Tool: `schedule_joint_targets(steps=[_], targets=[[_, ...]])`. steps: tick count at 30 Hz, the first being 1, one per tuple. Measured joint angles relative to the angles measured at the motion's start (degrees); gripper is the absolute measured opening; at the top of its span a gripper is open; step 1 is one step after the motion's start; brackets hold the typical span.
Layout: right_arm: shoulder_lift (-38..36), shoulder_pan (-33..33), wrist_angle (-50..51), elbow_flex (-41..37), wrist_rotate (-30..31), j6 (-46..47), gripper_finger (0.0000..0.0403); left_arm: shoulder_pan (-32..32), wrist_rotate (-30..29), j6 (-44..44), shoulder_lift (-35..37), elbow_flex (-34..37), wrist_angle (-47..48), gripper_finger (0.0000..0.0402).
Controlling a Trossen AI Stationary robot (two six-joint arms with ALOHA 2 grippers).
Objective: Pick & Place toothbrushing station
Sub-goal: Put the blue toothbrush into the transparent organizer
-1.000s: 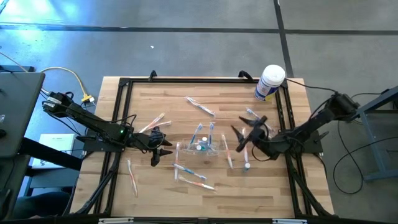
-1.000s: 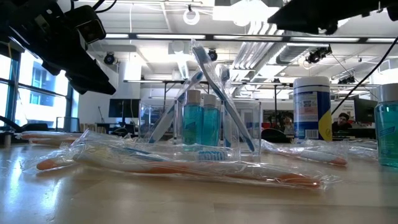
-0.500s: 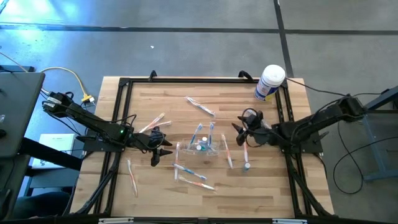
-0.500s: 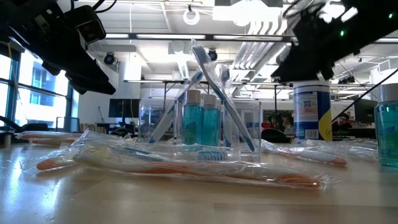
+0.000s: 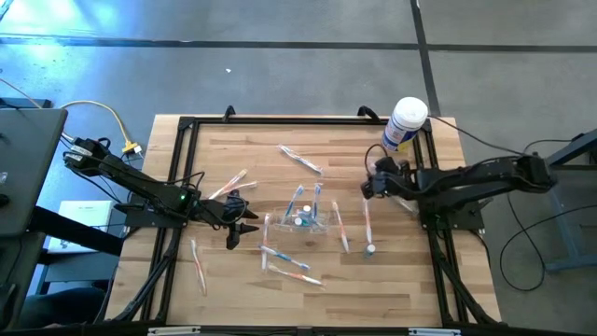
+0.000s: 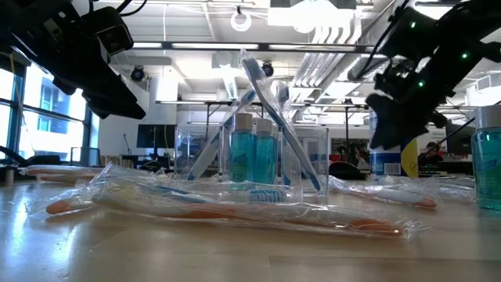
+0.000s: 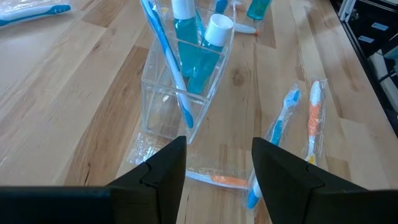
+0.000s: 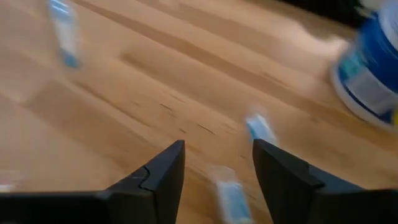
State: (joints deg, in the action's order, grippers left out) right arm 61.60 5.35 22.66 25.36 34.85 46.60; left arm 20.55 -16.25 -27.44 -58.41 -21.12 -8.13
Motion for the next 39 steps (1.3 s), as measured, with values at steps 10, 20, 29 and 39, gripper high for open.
schedule_joint_targets(steps=[10,20,29,39], targets=[[0.04,8.00,7.45,0.00,-4.96,1.93,0.0184,0.01,0.00,0.02,0.00,0.00,0.01,0.0177],[1.48,10.96,8.43,0.00,-10.97,-0.10,0.0184,0.01,0.00,0.00,0.00,0.00,0.01,0.0177],[7.41,12.85,7.96,0.00,-10.26,-0.10,0.0184,0.01,0.00,0.00,0.00,0.00,-0.01,0.0177],[13.98,13.92,4.96,0.26,-10.13,-0.47,0.0181,0.01,0.00,0.04,0.00,0.00,-0.02,0.0177]])
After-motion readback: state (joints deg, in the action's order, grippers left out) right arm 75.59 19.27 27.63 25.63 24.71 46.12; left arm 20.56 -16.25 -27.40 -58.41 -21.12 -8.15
